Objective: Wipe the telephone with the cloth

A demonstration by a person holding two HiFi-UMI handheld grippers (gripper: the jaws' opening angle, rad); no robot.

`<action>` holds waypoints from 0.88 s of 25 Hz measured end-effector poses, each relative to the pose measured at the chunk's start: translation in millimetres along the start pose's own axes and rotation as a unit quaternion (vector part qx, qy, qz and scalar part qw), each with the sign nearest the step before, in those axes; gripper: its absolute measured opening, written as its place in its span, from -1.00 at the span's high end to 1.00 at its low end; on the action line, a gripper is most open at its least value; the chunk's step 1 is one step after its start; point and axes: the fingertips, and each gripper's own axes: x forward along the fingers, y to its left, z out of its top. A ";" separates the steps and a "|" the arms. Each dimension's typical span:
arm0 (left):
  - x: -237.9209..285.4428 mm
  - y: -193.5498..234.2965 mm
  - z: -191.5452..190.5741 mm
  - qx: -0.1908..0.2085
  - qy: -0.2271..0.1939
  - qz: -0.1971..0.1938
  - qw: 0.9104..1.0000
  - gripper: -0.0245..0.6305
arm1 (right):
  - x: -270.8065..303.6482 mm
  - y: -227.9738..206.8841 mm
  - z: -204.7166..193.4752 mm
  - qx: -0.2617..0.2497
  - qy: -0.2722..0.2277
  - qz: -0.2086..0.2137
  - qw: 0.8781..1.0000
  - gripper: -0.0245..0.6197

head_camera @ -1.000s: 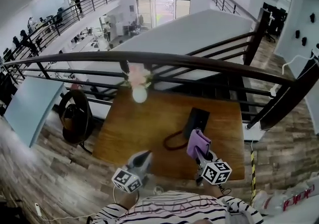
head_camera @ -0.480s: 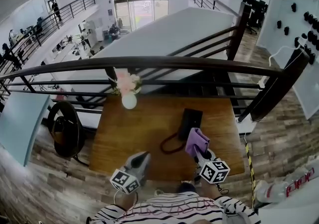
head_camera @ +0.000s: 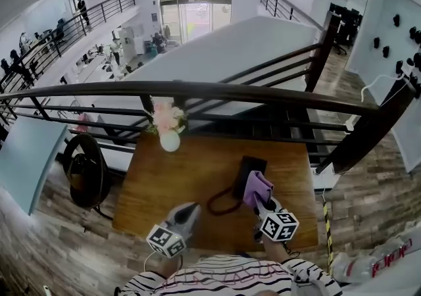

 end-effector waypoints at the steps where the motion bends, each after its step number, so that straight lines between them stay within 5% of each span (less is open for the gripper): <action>1: 3.1 0.0 -0.3 -0.001 -0.001 0.002 1.000 0.93 | 4.2 -4.2 -0.2 -0.001 0.003 0.000 1.000 0.74; 22: 41.6 1.0 -19.3 -0.011 0.024 0.041 0.999 0.93 | 132.3 -87.0 -15.2 -0.008 0.083 -0.021 0.996 0.74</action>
